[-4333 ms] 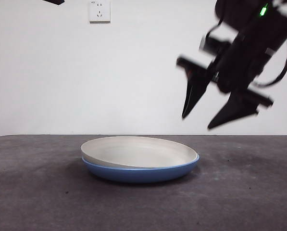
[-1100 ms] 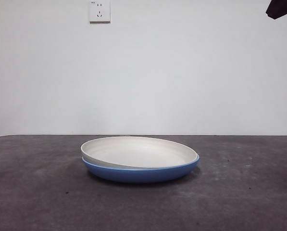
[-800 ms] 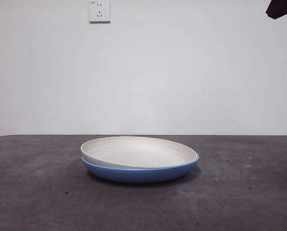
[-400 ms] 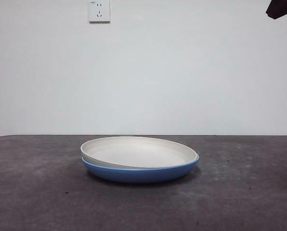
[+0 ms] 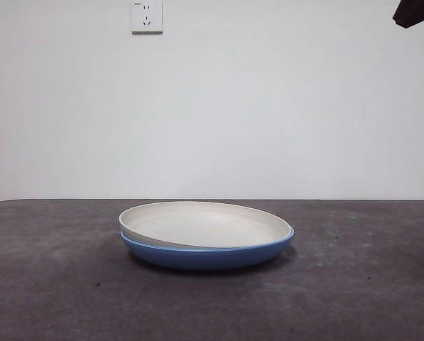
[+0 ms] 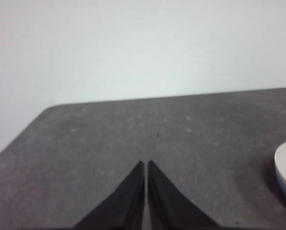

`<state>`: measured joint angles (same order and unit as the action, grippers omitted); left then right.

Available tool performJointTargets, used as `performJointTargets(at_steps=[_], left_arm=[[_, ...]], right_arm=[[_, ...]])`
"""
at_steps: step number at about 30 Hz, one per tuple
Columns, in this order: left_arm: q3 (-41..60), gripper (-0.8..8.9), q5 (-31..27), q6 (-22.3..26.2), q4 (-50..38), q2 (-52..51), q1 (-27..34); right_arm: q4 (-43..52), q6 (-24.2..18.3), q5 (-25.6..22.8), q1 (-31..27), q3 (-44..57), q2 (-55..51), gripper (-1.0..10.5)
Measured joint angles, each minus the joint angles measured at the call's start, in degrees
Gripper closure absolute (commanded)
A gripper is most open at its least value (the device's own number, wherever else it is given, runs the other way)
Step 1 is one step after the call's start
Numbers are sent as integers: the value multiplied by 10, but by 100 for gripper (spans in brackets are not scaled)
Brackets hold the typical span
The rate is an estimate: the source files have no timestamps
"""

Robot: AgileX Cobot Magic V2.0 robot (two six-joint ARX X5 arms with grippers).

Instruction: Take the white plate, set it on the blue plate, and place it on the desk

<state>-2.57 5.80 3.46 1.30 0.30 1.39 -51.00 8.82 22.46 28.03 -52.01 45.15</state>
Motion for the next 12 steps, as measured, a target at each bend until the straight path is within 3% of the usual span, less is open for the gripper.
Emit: performJointTargets(at_steps=[6, 12], left_arm=[[7, 803, 0, -9, 5, 0, 0], [7, 803, 0, -13, 71, 0, 0]], right_arm=[[0, 0, 0, 0, 0, 0, 939], [0, 0, 0, 0, 0, 0, 939]])
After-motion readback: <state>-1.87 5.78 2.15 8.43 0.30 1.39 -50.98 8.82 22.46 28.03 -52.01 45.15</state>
